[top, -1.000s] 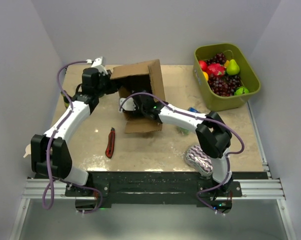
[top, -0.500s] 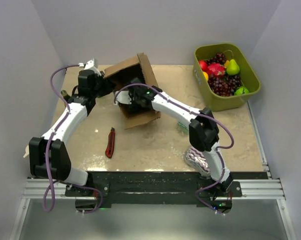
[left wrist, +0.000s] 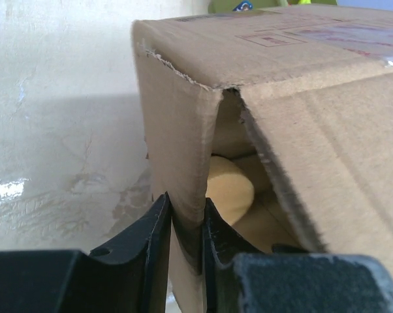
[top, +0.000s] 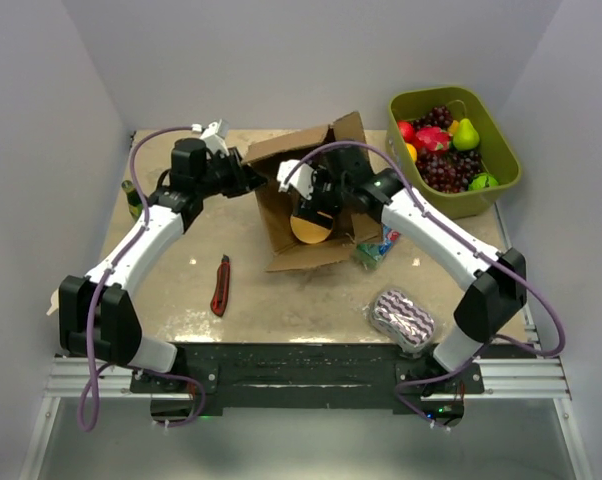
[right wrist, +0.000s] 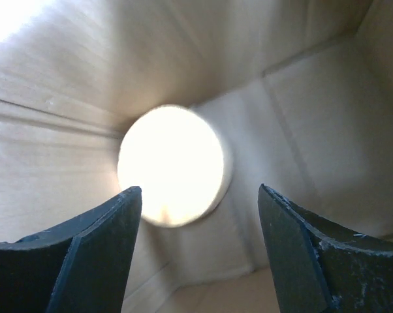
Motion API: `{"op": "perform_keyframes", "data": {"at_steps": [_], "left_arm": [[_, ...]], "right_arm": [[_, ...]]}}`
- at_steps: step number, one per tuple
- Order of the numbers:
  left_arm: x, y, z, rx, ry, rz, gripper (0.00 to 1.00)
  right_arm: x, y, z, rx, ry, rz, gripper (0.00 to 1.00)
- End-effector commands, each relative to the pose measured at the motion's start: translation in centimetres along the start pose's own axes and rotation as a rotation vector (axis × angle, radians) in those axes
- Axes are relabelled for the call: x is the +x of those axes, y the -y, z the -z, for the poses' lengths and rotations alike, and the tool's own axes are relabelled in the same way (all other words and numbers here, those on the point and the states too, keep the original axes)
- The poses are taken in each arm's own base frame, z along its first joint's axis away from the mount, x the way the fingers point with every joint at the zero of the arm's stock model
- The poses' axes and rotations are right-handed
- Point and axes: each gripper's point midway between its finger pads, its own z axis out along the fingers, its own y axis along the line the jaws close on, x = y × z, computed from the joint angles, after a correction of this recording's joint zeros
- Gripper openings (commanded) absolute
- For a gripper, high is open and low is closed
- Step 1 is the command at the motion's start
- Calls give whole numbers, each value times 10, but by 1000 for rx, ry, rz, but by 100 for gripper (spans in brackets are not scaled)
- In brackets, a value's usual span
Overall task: Unpack the express box
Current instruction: Pick up the product from the express box.
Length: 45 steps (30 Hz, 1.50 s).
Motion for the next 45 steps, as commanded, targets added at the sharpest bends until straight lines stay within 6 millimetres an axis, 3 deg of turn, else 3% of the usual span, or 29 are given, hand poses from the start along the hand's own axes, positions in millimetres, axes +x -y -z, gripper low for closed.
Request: {"op": "perform_keyframes", "data": {"at_steps": [1, 6, 8, 11, 14, 17, 18, 22, 24, 26, 27, 29, 31, 35, 45], "left_arm": [[-28, 5, 23, 14, 86, -74, 0], [-41, 6, 36, 6, 104, -157, 0], [-34, 4, 34, 12, 56, -179, 0], [-25, -5, 28, 12, 19, -203, 0], [-32, -12, 23, -6, 35, -245, 0], [-56, 2, 26, 29, 88, -359, 39], [-63, 17, 30, 86, 107, -403, 50], [-93, 70, 53, 264, 241, -693, 70], [-93, 98, 60, 371, 246, -804, 78], [-69, 110, 49, 501, 143, -884, 79], [-71, 126, 53, 557, 134, -913, 80], [-41, 127, 38, 649, -5, -879, 81], [-26, 138, 35, 689, -81, -900, 82], [-11, 127, 9, 643, -128, -912, 92], [21, 117, -9, 721, -397, -987, 91]], "right_arm": [[71, -27, -3, -223, -90, -303, 74], [55, -46, -20, -347, -24, -444, 74], [53, -50, -28, -382, -17, -469, 73], [57, -47, -46, -419, -25, -486, 72], [62, -34, -63, -438, -33, -516, 71], [63, -22, -79, -423, -50, -520, 69], [62, -11, -82, -385, -55, -521, 69], [71, -8, -105, -396, -117, -568, 67], [72, -6, -117, -396, -121, -586, 67], [72, -4, -124, -397, -119, -601, 67], [71, -2, -129, -403, -119, -605, 67], [72, -4, -135, -414, -129, -624, 67], [73, -3, -139, -414, -127, -633, 67], [75, -11, -139, -451, -116, -657, 67], [81, -1, -138, -451, -85, -759, 67]]}}
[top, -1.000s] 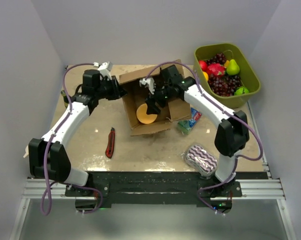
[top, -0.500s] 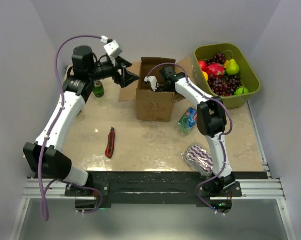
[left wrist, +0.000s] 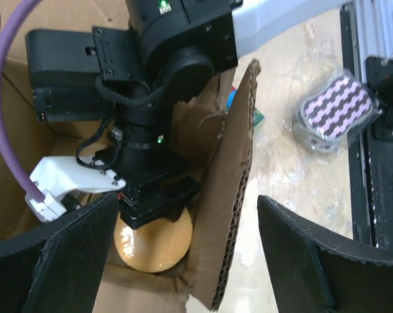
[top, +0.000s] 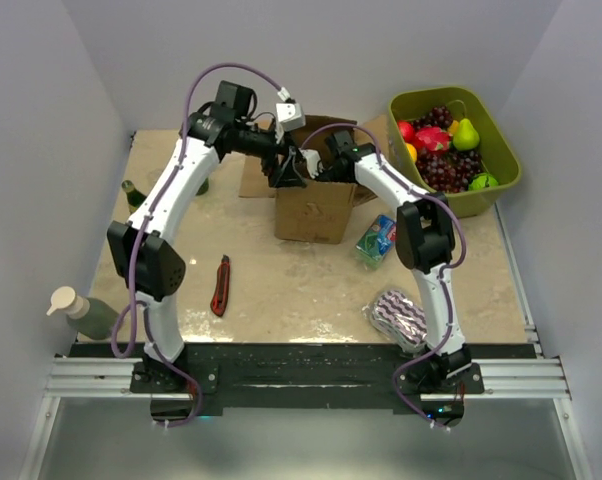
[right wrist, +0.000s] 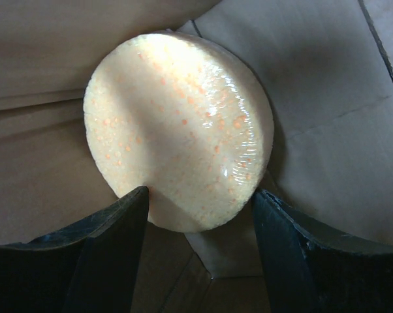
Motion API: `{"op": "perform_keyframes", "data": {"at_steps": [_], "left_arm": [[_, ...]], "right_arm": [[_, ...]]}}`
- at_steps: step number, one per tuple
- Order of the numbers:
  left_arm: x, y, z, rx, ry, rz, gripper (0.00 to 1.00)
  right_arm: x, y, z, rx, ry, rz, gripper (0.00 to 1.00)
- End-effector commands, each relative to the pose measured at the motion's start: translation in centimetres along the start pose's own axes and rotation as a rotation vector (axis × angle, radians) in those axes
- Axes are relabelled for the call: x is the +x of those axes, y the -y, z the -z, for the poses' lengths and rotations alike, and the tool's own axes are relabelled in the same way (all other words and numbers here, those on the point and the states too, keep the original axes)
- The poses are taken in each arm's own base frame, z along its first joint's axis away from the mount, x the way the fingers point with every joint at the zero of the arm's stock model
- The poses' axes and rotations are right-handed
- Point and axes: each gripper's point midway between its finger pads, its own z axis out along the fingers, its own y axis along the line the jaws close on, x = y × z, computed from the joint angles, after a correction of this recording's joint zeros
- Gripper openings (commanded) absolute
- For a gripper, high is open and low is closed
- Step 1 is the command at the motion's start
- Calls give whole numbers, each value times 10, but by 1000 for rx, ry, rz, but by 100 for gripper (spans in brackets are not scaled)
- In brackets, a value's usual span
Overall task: Unpack the express box
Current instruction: Pick up the product from the express box.
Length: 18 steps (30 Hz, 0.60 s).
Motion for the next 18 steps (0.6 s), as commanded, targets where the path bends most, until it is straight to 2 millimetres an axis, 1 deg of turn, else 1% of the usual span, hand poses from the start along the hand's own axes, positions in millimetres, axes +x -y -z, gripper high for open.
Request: {"op": "perform_keyframes", "data": {"at_steps": [1, 2, 3, 4, 5, 6, 7, 8, 9, 10, 11, 12, 13, 14, 15, 16, 17, 18], "left_arm": [[5, 30, 1, 96, -93, -83, 91], [7, 32, 0, 97, -115, -107, 91], [14, 45, -6, 137, -152, -157, 90], [17, 50, -6, 145, -173, -195, 89], [31, 53, -7, 145, -224, -209, 84], [37, 58, -11, 158, -243, -263, 81], [31, 64, -4, 129, -241, -313, 76], [52, 53, -16, 73, -278, -345, 62], [56, 52, -17, 32, -277, -370, 57], [79, 59, -6, -33, -327, -394, 42], [60, 49, -16, -128, -259, -519, 28], [62, 48, -14, -187, -258, -582, 9], [89, 50, -1, -280, -325, -622, 0], [68, 51, -8, -360, -252, -749, 0], [72, 53, -6, -395, -277, -889, 0], [100, 63, 0, -411, -325, -959, 0], [87, 64, 0, -464, -273, -1048, 0], [86, 65, 2, -488, -258, -1112, 0]], "right_arm": [[-12, -10, 10, -39, 50, -33, 67], [-14, -8, 9, -37, 55, -36, 67], [-16, -8, 9, -35, 57, -37, 67], [-17, -8, 9, -35, 60, -43, 67], [-19, -6, 8, -35, 63, -46, 67], [-19, -6, 7, -37, 60, -51, 67], [-19, -8, 5, -50, 60, -66, 67], [-17, -8, 2, -59, 51, -78, 66], [-17, -8, 0, -64, 50, -91, 66], [-16, -9, -1, -71, 47, -119, 66], [-12, -10, -4, -78, 40, -132, 66], [-12, -10, -4, -82, 43, -142, 66], [-11, -13, -5, -90, 41, -168, 66], [-9, -15, -7, -105, 39, -185, 66], [-9, -16, -6, -106, 41, -194, 66], [-9, -19, -7, -112, 40, -217, 65], [-8, -20, -8, -123, 44, -228, 65], [-7, -19, -9, -124, 41, -238, 66]]}}
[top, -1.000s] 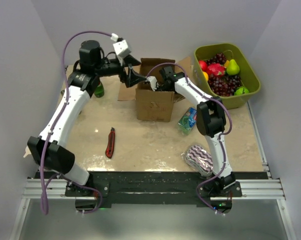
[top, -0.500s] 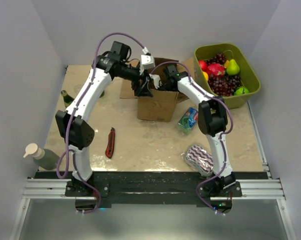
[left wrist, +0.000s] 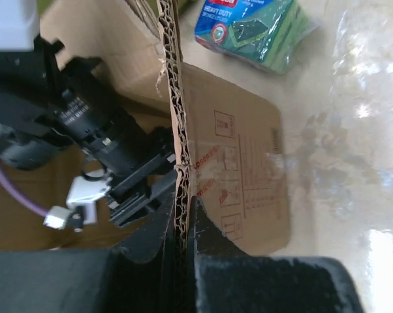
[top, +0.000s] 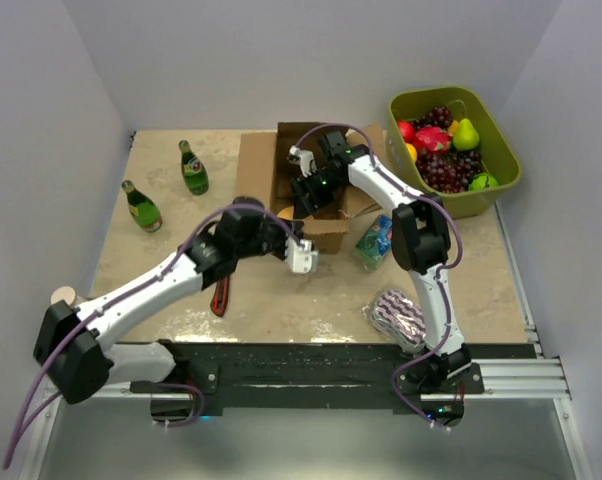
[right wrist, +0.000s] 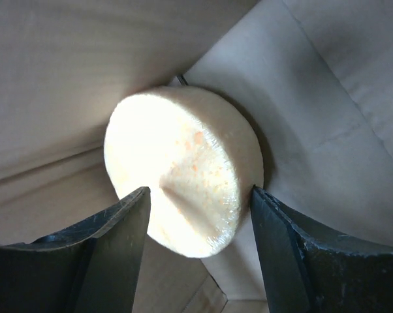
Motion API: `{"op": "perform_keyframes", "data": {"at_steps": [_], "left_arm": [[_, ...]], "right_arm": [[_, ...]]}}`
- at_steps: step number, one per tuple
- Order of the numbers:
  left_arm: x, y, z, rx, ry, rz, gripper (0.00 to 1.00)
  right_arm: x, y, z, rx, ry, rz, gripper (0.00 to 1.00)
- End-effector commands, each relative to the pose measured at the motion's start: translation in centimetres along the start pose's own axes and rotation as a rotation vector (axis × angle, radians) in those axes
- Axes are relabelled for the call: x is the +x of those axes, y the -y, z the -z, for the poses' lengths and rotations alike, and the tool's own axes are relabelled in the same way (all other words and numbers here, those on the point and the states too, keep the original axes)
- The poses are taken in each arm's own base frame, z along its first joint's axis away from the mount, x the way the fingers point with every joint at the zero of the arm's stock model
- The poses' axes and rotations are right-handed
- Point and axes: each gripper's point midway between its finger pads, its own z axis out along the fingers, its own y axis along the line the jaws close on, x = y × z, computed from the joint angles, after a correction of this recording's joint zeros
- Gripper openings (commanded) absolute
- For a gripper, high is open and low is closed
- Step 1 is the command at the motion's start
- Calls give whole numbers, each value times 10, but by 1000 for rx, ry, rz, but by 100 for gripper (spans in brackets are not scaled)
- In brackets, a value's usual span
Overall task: Unpack the express box
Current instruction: Pick up the product from the express box.
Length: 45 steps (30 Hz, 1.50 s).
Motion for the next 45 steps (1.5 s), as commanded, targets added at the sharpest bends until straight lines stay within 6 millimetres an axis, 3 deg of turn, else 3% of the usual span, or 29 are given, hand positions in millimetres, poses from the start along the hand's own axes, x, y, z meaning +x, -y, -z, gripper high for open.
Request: {"op": "perform_keyframes", "data": {"at_steps": [1, 3, 6, 9, 10, 11, 13, 16, 17, 19, 25, 27, 30, 31, 33, 34, 35, 36, 38, 39, 40, 41, 42, 44, 45], "left_arm": [[33, 5, 11, -220, -129, -287, 0], [43, 16, 8, -207, -150, -331, 0], [58, 52, 5, -146, -148, -332, 0], [73, 115, -4, 37, -96, -291, 3], [73, 142, -10, 124, -47, -270, 16], [74, 153, -12, 158, -33, -232, 21], [79, 164, -27, 208, -36, -162, 38], [84, 174, -48, 347, -74, -14, 50], [89, 192, -44, 444, -108, 61, 60], [85, 195, -50, 500, -106, 112, 81], [73, 159, -55, 352, -127, 274, 100], [79, 161, -46, 387, -171, 363, 100], [76, 127, -23, 331, -147, 491, 99], [58, 99, -9, 288, -73, 498, 100], [64, 83, 21, 282, -100, 537, 100], [53, 56, 36, 229, -84, 499, 100], [56, 52, 52, 232, -110, 502, 100], [42, 20, 66, 166, -82, 460, 100], [32, -7, 82, 115, -77, 473, 100], [29, -21, 82, 99, -69, 483, 100], [9, -53, 89, 48, -18, 457, 100], [4, -65, 89, 40, -4, 500, 100], [1, -91, 81, 20, 19, 529, 100], [4, -116, 71, 5, 71, 686, 100], [14, -130, 53, 24, 88, 743, 100]], "right_arm": [[7, 2, -3, -69, 7, -141, 66], [14, 4, -8, -67, -12, -171, 66], [29, 10, -15, -60, -43, -228, 66], [32, 11, -18, -70, -49, -238, 66], [30, 11, -19, -69, -46, -233, 65], [26, 12, -19, -66, -35, -224, 66], [21, 12, -18, -66, -25, -216, 66], [13, 7, -11, -83, -2, -192, 66], [17, 5, -11, -89, -11, -196, 66], [21, 2, -10, -98, -21, -187, 67], [23, 9, -12, -71, -25, -171, 68], [23, 10, -14, -66, -27, -170, 68], [25, 17, -17, -41, -36, -159, 68], [26, 18, -17, -39, -36, -155, 68], [26, 21, -21, -36, -41, -149, 69], [27, 24, -23, -26, -44, -148, 70], [29, 27, -26, -22, -50, -149, 70], [29, 27, -27, -23, -49, -145, 70], [28, 29, -28, -20, -50, -140, 70], [27, 29, -28, -19, -48, -134, 70], [25, 27, -28, -17, -48, -122, 70], [26, 29, -29, -11, -49, -121, 70], [25, 28, -29, -10, -50, -117, 70], [27, 27, -32, -10, -57, -109, 70], [27, 25, -32, -10, -58, -100, 70]]}}
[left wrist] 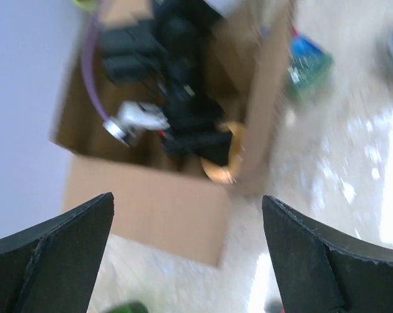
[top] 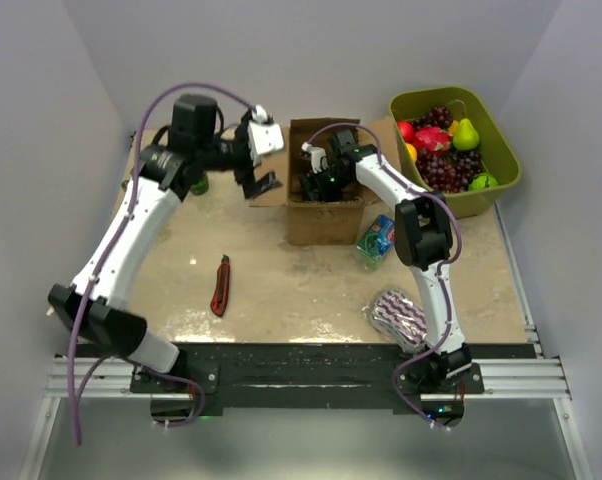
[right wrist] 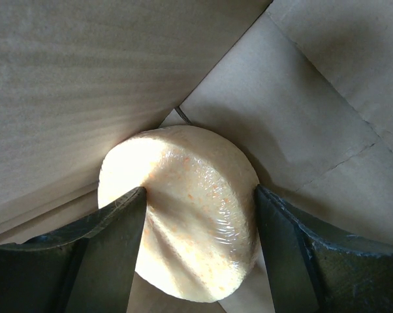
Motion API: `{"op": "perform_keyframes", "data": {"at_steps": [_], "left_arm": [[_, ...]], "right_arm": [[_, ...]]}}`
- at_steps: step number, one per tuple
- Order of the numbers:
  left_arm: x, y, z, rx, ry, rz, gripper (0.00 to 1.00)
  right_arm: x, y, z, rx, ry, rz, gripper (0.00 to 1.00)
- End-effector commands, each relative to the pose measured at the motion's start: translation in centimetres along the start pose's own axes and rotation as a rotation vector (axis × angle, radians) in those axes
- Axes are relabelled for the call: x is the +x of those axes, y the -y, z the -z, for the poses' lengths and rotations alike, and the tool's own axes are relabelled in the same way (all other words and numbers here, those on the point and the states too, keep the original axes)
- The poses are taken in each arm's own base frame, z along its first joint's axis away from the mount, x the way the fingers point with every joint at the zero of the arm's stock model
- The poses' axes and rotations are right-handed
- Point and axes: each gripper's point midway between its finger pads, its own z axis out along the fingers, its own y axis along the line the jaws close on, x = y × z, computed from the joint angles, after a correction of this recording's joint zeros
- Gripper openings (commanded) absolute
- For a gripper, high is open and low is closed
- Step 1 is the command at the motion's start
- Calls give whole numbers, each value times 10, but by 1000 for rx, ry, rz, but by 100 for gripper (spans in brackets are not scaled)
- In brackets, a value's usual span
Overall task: Unpack the express box
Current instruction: Pick up the product from the express box.
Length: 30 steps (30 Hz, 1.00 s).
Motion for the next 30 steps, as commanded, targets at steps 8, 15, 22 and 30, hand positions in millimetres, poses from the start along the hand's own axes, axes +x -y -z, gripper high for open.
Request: {"op": "perform_keyframes", "data": {"at_steps": [8, 15, 22, 30], "left_arm": [[39, 9, -96, 377, 70, 666, 91], [32, 45, -98, 504, 86, 635, 95], [33, 64, -99, 673, 67, 625, 95], [87, 91, -131, 484, -206, 405, 93]], "right_arm": [[33, -9, -32, -69, -101, -20, 71], [35, -8, -36, -72, -107, -35, 71], [37, -6, -37, -66, -112, -45, 72], [34, -6, -37, -62, -102, -37, 72]]}}
